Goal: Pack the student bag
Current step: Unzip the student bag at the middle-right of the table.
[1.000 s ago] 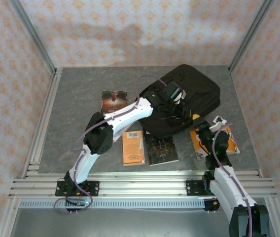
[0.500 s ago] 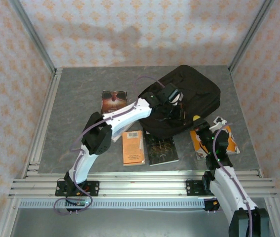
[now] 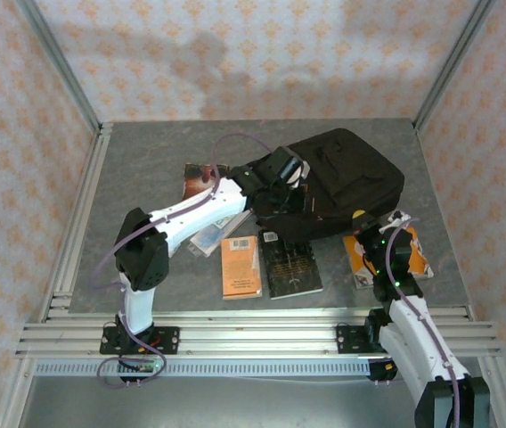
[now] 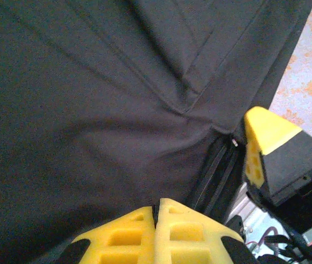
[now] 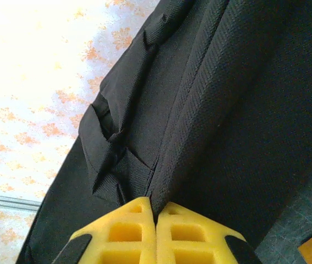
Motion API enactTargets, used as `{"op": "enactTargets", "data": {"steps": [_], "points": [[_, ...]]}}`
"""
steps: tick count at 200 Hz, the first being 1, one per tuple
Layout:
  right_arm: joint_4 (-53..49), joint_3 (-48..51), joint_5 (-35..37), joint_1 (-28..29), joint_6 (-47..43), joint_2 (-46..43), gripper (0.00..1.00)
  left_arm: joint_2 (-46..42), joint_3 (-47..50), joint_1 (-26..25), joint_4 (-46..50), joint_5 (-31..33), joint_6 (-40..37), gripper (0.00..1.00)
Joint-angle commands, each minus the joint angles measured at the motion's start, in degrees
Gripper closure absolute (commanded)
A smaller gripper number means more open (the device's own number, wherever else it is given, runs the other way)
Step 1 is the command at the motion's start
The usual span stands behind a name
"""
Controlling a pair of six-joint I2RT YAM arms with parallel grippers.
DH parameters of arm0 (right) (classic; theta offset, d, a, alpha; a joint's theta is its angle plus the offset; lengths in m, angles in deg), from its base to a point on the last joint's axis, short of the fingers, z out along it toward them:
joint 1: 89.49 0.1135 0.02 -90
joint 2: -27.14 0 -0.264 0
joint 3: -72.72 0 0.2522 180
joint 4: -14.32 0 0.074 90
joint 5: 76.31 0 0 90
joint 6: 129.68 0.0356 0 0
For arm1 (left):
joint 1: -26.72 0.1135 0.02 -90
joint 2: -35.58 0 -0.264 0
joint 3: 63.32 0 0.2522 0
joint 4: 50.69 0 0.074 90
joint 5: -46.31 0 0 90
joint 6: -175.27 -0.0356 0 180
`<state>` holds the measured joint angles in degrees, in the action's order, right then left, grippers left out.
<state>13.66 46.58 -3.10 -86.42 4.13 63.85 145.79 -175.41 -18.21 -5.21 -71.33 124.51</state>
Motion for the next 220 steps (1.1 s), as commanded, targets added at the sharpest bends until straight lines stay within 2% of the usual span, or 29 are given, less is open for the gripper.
{"op": "enactTargets", "data": {"steps": [1,30,64,103,120,134,140,155,174,203,220], "points": [[-1.85,-3.11,5.34,-0.26,-3.17,0.73,1.0,-4.22,2.17,1.09,-0.08,3.2,-1.6,1.0],[-4.48,-5.11,6.8,-0.26,-4.22,4.39,1.0,-6.59,4.6,1.07,0.24,3.75,-2.51,1.0],[-15.34,-11.97,14.92,-0.26,-5.82,11.53,1.0,-10.13,8.47,1.09,0.0,5.88,-3.44,1.0],[-22.42,-20.85,15.95,-0.26,-5.49,22.21,1.0,-8.48,8.52,0.34,-2.3,4.52,-1.78,1.0],[-27.95,-24.74,16.7,-0.18,-4.36,24.47,0.62,-6.94,6.16,-0.69,-1.4,5.14,-2.14,1.0],[-32.97,-27.01,17.24,0.0,-2.39,24.42,0.42,-6.43,4.64,-1.33,-0.66,5.82,-2.37,1.0],[-35.75,-28.12,17.72,0.05,-0.9,24.1,0.37,-6.33,4.18,-1.51,-0.49,6.0,-2.46,1.0],[-42.44,-30.68,17.46,0.09,2.6,23.52,0.34,-6.24,3.42,-1.93,-0.2,6.47,-2.68,1.0],[-47.36,-32.83,13.24,0.39,6.91,22.24,0.32,-5.91,2.46,-2.56,0.41,6.86,-3.16,1.0],[-47.78,-33.02,5.9,3.02,14.94,19.8,0.29,-5.07,1.14,-3.7,1.42,7.94,-3.8,1.0],[-44.51,-32.31,2.23,4.9,19.88,18.94,0.24,-4.53,0.01,-4.39,2.23,8.6,-4.16,1.0]]}}
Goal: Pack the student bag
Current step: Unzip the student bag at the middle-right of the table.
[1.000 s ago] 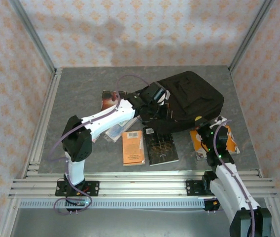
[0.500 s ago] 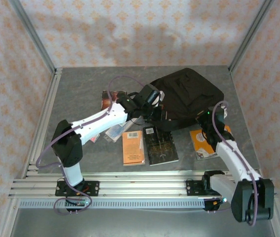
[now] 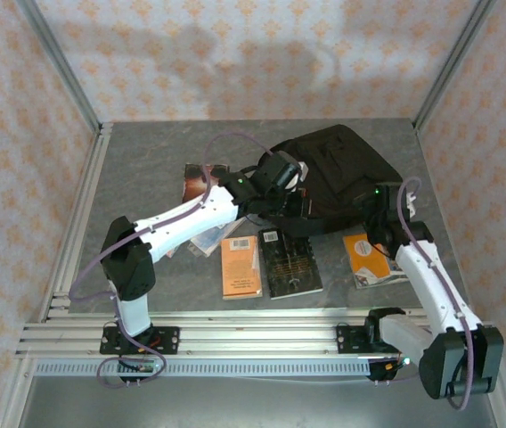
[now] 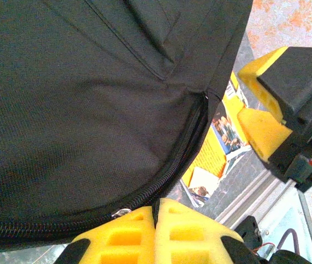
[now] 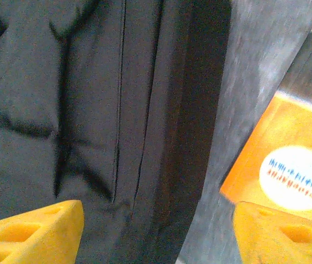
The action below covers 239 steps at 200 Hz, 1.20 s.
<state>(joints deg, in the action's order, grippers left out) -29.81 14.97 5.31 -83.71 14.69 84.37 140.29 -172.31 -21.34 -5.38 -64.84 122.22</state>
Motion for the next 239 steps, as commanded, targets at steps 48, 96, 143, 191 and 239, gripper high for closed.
{"op": "enactTargets", "data": {"steps": [48,96,143,191,239], "points": [[5.05,-2.08,-10.41,7.0,15.94,2.58,0.22,1.3,-4.45,-2.33,3.4,3.12,-1.97,1.0],[2.2,0.8,-5.11,8.95,19.31,4.0,0.57,0.5,-3.49,-2.33,3.56,4.54,-1.71,1.0],[-0.19,-0.55,-1.24,8.99,14.91,6.36,0.93,-0.85,-1.23,-2.32,3.77,6.04,-2.14,1.0],[-2.31,0.46,2.73,8.98,11.06,6.01,1.0,-2.95,2.67,0.05,4.01,8.14,-2.24,1.0],[-3.82,0.38,5.32,8.97,7.85,5.76,1.0,-5.42,5.7,2.13,3.74,9.1,-2.93,1.0]]}}
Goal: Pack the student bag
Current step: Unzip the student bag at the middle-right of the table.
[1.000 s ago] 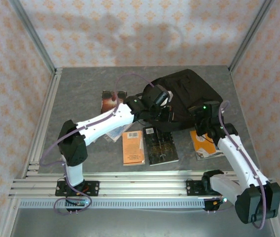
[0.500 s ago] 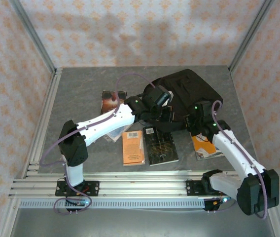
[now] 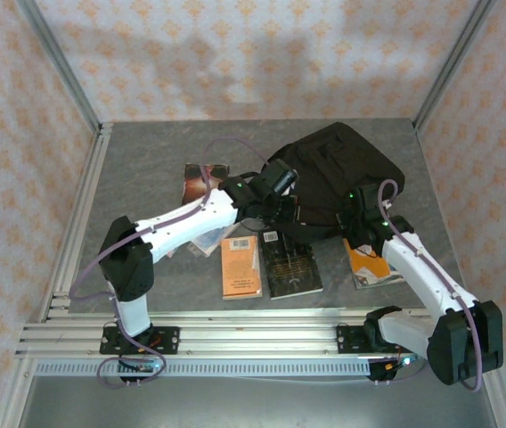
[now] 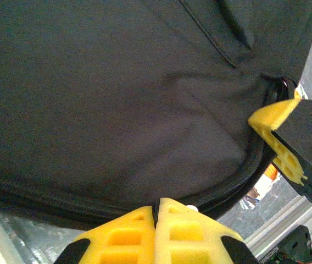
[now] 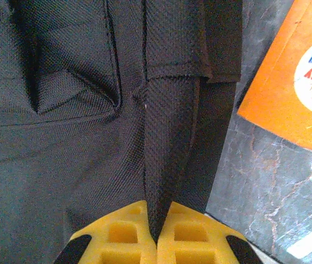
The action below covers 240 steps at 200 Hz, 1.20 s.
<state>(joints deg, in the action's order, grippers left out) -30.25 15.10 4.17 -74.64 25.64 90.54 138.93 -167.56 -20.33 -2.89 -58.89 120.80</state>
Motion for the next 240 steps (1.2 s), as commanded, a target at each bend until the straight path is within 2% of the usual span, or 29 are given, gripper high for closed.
{"op": "enactTargets", "data": {"steps": [1,79,123,151,162,185,197,219,240], "points": [[-3.38,0.25,6.49,-0.09,-3.18,-0.39,1.0,-4.09,1.02,1.19,1.22,3.16,-1.56,1.0],[-5.45,-2.17,13.7,-1.11,-14.63,0.22,1.0,-6.96,3.35,4.81,2.22,4.96,-3.4,1.0],[-6.75,-6.22,15.21,-2.38,-20.83,3.85,1.0,-7.29,3.86,5.04,2.36,5.55,-4.37,1.0],[-9.78,-9.22,17.16,-4.11,-21.52,6.63,1.0,-6.72,3.41,5.04,2.06,5.17,-4.46,1.0],[-9.48,-9.66,16.02,-4.2,-21.46,6.66,0.89,-6.05,2.6,4.88,1.6,3.98,-4.01,1.0],[-10.89,-11.34,12.39,-4.13,-19.51,5.25,0.51,-3.9,-1.49,3.47,2.36,2.68,-4.27,1.0],[-12.72,-12.2,11.5,-4.13,-17.42,3.43,0.38,-2.85,-4.36,2.44,3.37,2.38,-4.59,1.0],[-17.29,-15.12,11.1,-4.14,-14.93,-0.4,0.27,-0.95,-9.83,0.5,5.59,1.93,-6.57,1.0],[-22.36,-18.36,11.19,-4.14,-12.65,-3.19,0.25,0.32,-13.97,-1.19,7.05,1.34,-6.93,1.0]]}}
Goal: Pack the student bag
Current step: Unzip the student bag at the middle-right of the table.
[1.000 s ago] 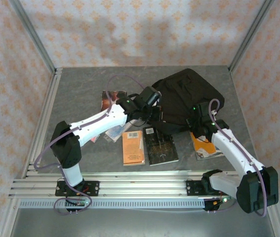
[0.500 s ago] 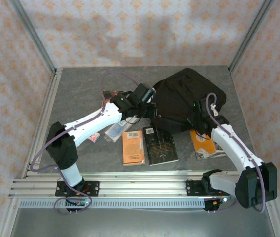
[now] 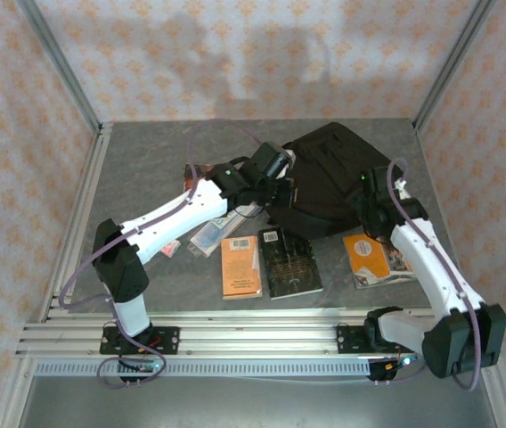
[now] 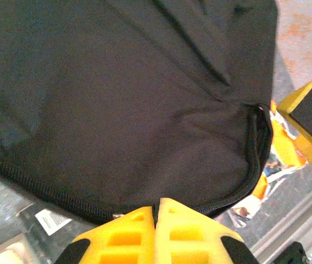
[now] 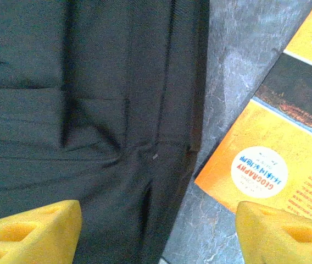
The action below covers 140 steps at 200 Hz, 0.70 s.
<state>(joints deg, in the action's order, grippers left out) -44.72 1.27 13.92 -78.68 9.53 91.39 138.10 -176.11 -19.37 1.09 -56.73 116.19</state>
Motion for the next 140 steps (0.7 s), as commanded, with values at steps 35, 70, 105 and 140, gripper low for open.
{"op": "enactTargets", "data": {"steps": [35,70,105,140], "points": [[-13.02,-6.28,-0.05,-0.11,7.39,-8.64,0.27,2.46,-7.7,-5.21,2.59,-3.35,-0.64,1.0],[-17.87,-6.77,-0.85,-0.35,10.94,-11.38,0.28,3.98,-7.01,-10.05,-0.08,-5.22,3.37,1.0],[-16.56,-0.62,-8.71,-0.36,16.66,-14.12,0.25,4.73,-2.85,-12.32,-3.99,-5.43,6.01,1.0],[-9.16,7.5,-13.85,-0.37,22.36,-17.72,0.21,3.48,1.14,-12.31,-6.82,-4.72,6.88,1.0]]}}
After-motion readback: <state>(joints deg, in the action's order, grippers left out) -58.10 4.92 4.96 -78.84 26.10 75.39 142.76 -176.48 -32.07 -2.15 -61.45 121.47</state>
